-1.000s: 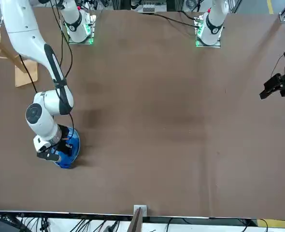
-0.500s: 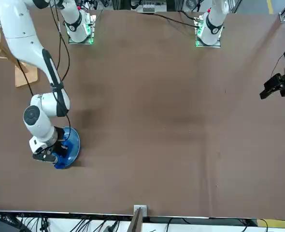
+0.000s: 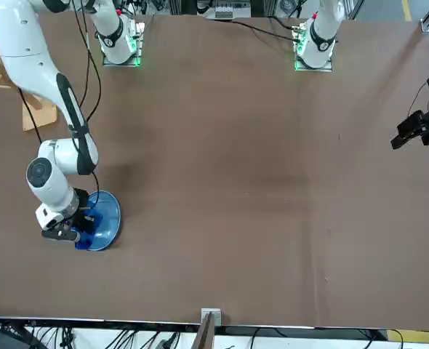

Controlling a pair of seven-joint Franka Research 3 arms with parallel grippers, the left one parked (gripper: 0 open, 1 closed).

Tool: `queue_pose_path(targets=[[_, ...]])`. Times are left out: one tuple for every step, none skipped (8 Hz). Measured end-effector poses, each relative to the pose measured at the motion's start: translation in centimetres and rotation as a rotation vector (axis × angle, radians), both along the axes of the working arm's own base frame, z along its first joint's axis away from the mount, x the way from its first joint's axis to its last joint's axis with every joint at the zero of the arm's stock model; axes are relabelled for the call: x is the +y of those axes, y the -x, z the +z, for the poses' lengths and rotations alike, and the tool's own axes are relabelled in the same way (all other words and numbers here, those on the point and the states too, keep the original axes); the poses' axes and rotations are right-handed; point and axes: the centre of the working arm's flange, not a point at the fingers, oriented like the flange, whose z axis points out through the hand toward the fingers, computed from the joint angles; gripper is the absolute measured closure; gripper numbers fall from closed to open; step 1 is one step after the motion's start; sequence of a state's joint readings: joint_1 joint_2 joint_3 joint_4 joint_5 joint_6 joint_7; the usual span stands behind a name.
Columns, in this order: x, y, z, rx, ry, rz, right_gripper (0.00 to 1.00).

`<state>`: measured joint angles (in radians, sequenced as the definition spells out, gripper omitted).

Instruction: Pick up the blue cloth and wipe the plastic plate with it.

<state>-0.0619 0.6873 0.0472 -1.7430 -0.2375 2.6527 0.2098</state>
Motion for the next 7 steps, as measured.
queue_pose_path(targets=[[0.8, 0.7, 0.1, 0.033, 0.003, 0.008, 0.96], [1.8, 1.3, 0.4, 0.079, 0.006, 0.008, 0.96], [3.0, 1.8, 0.6, 0.118, 0.001, 0.003, 0.96], [4.3, 2.2, 0.7, 0.145, -0.006, -0.001, 0.96], [5.6, 2.5, 0.8, 0.158, -0.012, -0.009, 0.96], [6.6, 2.6, 0.7, 0.16, -0.017, -0.019, 0.96], [7.3, 2.6, 0.7, 0.157, -0.019, -0.02, 0.96]])
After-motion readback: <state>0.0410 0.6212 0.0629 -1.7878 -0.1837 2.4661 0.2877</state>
